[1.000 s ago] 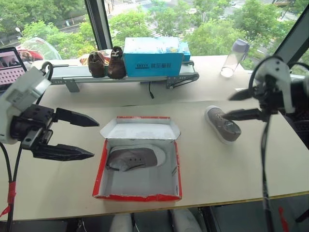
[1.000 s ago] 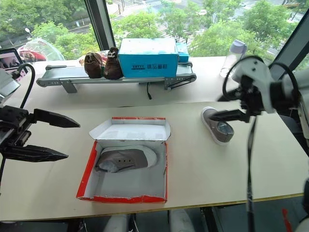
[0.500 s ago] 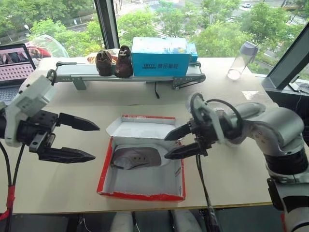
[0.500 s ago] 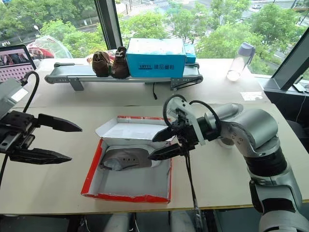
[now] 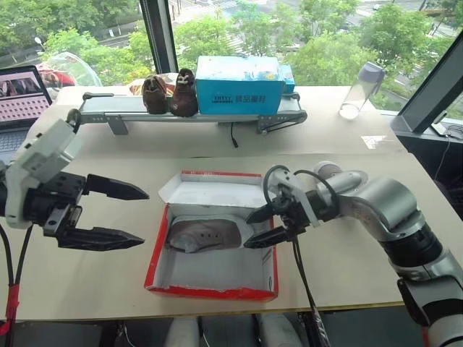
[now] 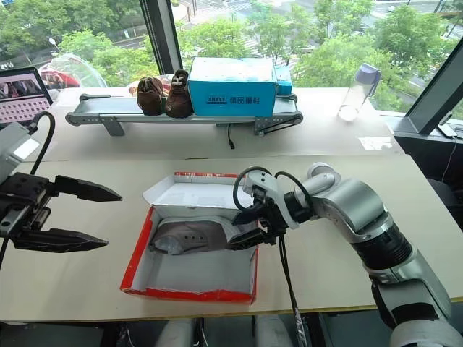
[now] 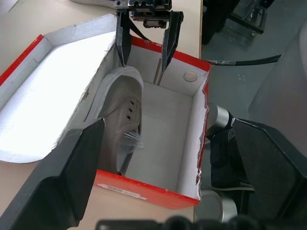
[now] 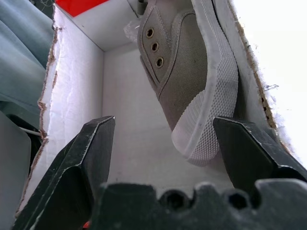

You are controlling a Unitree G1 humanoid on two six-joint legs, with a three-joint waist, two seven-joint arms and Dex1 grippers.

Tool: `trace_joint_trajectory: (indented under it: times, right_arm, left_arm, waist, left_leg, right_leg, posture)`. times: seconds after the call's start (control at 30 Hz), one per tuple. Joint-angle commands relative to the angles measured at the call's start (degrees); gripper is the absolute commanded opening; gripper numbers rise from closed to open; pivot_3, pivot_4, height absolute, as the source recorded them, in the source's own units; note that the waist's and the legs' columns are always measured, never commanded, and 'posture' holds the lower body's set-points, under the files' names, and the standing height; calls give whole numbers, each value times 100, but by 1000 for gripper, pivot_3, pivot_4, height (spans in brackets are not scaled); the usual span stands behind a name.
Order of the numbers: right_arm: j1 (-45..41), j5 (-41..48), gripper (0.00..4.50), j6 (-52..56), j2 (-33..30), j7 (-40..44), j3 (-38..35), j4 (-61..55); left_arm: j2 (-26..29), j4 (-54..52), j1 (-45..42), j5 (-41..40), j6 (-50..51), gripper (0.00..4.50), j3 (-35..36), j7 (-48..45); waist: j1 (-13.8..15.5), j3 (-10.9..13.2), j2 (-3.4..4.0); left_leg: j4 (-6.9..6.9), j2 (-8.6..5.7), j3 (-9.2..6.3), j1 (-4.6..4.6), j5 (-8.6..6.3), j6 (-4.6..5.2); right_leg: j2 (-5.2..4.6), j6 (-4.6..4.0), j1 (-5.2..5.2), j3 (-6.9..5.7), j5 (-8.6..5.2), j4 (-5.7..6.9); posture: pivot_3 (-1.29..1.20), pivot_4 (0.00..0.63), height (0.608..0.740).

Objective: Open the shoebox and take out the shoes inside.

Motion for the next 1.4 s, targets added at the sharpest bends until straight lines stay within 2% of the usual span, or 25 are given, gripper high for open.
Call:
trace_joint_trajectory:
  times: [0.03,0.2,0.5,0.83,1.07,1.23,1.27,1.4]
  right_arm:
    - [-116,-348,3899,-179,-60,-85,279,28]
    - [-454,-591,3899,-235,-197,-101,297,-63]
    - [-579,-696,3899,-163,-147,-250,263,-229]
    - [-191,-1036,3899,-430,152,-463,668,152]
    - [-208,-1172,3899,-517,291,-539,672,411]
    - [-261,-1159,2588,-460,335,-498,608,429]
    - [-274,-1156,2135,-456,331,-495,607,418]
    - [-326,-1134,851,-419,331,-510,578,357]
  left_arm:
    - [-2,-130,23,-131,64,4500,334,83]
    - [-18,-185,109,-163,119,4500,463,130]
    - [-17,-164,138,-133,30,4500,401,166]
    - [33,-118,15,-124,-19,4500,275,146]
    - [59,-116,-1,-66,-22,4500,285,113]
    - [52,-104,-27,-43,-43,4500,255,106]
    - [49,-101,-42,-43,-48,4500,238,108]
    - [41,-81,-105,-24,-83,4500,157,105]
  waist:
    - [-12,-2,-4]
    - [-4,-2,-4]
    - [5,-2,-4]
    - [3,-3,-5]
    - [6,-22,-36]
    - [11,-23,-37]
    - [13,-23,-37]
    - [13,-23,-37]
  left_leg:
    - [0,0,0,0,0,0]
    - [0,0,0,1,0,0]
    - [0,0,0,-1,0,0]
    - [0,0,1,0,0,0]
    - [0,0,0,5,0,0]
    - [0,1,0,13,0,0]
    - [0,1,0,13,0,0]
    - [-1,0,0,7,-1,-1]
  right_leg:
    - [0,0,0,0,0,0]
    - [0,0,-1,0,0,0]
    - [0,-1,-2,0,0,-1]
    - [0,-1,-1,0,0,-1]
    - [0,-1,5,-1,1,-2]
    - [0,-2,10,-1,0,-1]
    - [0,-3,10,-1,0,-1]
    - [-1,-3,7,-1,-1,-4]
  posture:
    - [0,150,740]
    - [0,150,740]
    - [0,150,740]
    - [0,150,740]
    - [0,150,740]
    - [0,150,740]
    - [0,150,740]
    - [0,150,740]
